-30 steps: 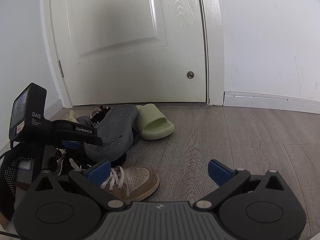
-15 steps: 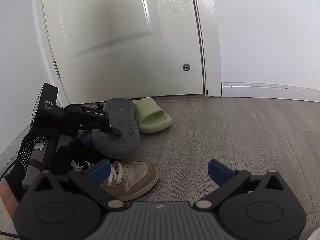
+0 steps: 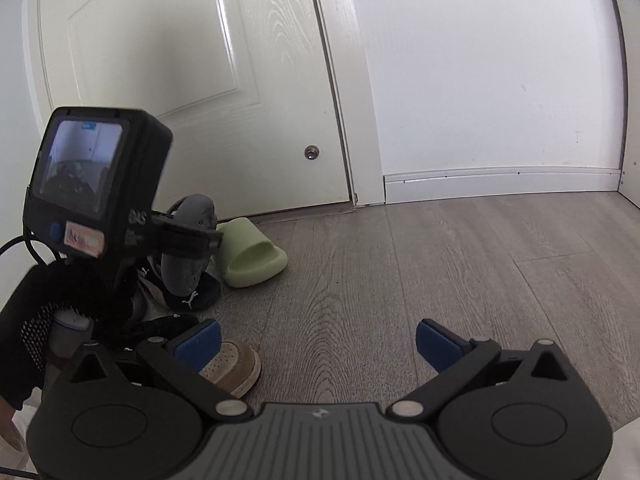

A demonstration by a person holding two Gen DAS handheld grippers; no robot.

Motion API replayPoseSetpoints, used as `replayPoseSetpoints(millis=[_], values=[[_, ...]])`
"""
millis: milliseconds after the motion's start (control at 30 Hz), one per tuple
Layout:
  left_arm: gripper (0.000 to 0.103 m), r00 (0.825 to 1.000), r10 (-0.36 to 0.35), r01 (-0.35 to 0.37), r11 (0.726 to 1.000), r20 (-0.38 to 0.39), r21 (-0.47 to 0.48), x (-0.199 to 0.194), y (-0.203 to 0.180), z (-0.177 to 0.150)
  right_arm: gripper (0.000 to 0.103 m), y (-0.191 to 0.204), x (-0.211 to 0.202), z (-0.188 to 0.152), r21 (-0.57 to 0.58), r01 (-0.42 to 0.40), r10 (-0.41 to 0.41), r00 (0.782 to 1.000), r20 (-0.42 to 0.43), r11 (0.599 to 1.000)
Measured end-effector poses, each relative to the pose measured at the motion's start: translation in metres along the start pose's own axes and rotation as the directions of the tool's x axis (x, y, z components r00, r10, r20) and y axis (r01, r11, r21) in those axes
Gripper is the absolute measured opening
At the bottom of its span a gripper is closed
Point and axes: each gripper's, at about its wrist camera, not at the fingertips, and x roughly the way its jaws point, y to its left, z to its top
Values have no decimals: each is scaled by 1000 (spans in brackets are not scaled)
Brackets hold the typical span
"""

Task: Organize scattered shoes
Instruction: 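Carry the grey slide clear of the pile and release it with the left tool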

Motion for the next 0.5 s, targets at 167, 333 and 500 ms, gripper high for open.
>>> replayPoseSetpoints(millis=[167,333,500], values=[[25,998,18,-19,1000,64,12,-10,-25,11,102,-30,-10,-3,40,67,-68,998,13,997],[26,990,-24,39,993,136,-111,-36,-5,47,102,-59,-15,-7,111,129,-131,991,12,985],[26,982,-72,103,980,177,-170,-46,-2,81,102,-73,-18,-9,160,152,-157,987,23,975]])
